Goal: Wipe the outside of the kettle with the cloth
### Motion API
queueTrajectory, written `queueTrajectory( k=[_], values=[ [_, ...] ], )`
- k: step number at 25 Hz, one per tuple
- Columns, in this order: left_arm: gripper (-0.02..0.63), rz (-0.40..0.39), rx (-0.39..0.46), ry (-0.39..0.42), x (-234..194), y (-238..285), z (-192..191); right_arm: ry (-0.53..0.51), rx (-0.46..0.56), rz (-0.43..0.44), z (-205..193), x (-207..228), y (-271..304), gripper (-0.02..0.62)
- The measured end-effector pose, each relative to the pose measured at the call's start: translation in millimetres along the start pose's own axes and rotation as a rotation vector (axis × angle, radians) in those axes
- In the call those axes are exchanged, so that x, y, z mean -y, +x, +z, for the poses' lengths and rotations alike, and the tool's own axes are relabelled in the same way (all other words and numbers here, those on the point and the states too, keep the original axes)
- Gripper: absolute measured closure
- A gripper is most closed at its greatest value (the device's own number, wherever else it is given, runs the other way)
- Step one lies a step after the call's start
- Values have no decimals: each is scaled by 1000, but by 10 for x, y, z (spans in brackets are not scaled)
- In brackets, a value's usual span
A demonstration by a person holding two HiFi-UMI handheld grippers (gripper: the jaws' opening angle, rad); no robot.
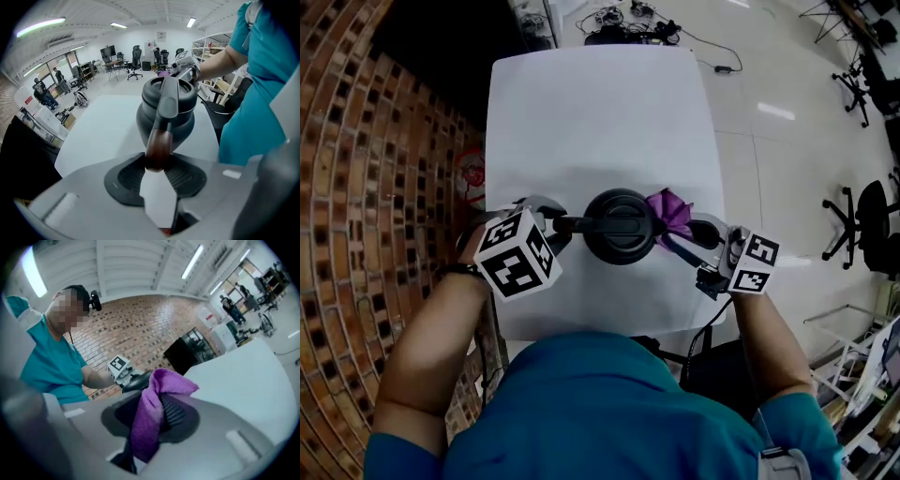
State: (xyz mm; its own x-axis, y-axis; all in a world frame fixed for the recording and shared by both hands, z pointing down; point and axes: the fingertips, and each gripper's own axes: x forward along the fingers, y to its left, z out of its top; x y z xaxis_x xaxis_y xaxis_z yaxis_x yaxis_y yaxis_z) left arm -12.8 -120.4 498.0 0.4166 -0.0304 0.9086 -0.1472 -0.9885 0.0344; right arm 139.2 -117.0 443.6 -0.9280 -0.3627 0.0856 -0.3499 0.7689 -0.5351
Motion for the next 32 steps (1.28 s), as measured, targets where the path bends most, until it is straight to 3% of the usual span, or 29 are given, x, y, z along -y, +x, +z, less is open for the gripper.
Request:
queueTrajectory(
  k=[4, 10, 13, 17, 19, 21, 23, 26, 29, 32],
  values=[
    [474, 5, -15, 9, 2, 10, -2, -22, 89, -69, -111, -359, 8, 499],
    [475, 25, -22, 37, -3, 29, 22, -53, 114, -145, -204, -731, 259, 499],
    [476, 28, -14, 48, 7, 36, 31, -83, 85, -212, -270, -851, 472, 499],
    [474, 25, 4, 51, 6, 53, 33, -233, -39, -267, -347, -940, 827, 500],
    [474, 7, 30, 41, 44, 47, 59, -297, -142, -175, -389, -1102, 993, 500],
    [474, 4, 48, 43, 76, 54, 98, -329, -193, 7, -239, -1415, 1074, 499],
    [474, 5, 63, 47, 85, 65, 131, -279, -168, 138, 215, -1636, 1040, 499],
    [474, 13, 79, 57, 72, 73, 138, -231, -219, 191, 954, -1416, 992, 499],
    [474, 20, 88, 63, 78, 84, 135, -289, -464, 345, 1152, -957, 1112, 499],
    [474, 32, 95, 56, 88, 90, 138, -210, -753, 558, 866, -578, 1329, 499]
  ],
)
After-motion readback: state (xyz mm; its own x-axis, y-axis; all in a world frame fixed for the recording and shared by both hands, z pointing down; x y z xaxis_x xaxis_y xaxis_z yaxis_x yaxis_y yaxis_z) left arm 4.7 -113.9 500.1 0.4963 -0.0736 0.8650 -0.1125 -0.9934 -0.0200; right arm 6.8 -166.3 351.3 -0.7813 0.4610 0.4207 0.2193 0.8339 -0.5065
